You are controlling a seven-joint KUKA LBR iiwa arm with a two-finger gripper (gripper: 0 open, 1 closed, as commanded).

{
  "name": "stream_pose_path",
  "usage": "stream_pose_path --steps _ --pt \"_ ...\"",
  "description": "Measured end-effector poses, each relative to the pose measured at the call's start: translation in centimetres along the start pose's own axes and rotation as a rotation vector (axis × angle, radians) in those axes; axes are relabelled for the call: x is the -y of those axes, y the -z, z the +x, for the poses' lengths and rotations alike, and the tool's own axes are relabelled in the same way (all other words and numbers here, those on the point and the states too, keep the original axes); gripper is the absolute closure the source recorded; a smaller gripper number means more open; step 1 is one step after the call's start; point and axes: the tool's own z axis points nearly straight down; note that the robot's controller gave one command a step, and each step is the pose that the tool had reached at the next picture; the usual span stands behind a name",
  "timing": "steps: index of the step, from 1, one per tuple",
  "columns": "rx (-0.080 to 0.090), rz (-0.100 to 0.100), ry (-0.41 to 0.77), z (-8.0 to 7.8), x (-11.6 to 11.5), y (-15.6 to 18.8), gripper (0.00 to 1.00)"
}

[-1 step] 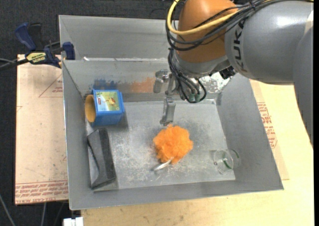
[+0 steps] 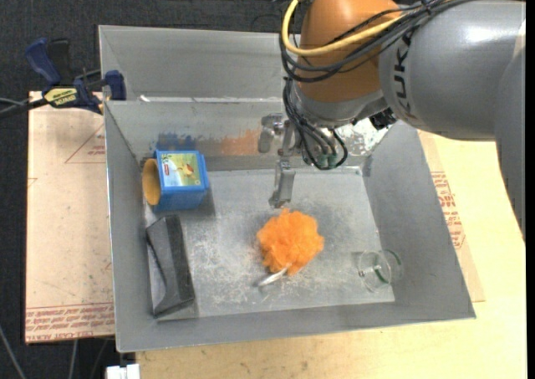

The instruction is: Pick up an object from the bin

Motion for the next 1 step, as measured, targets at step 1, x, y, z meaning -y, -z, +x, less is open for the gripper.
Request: stream_pose_path --steps 1 --pt "0.002 -0.001 0.124 1.40 1.05 -3.26 0.00"
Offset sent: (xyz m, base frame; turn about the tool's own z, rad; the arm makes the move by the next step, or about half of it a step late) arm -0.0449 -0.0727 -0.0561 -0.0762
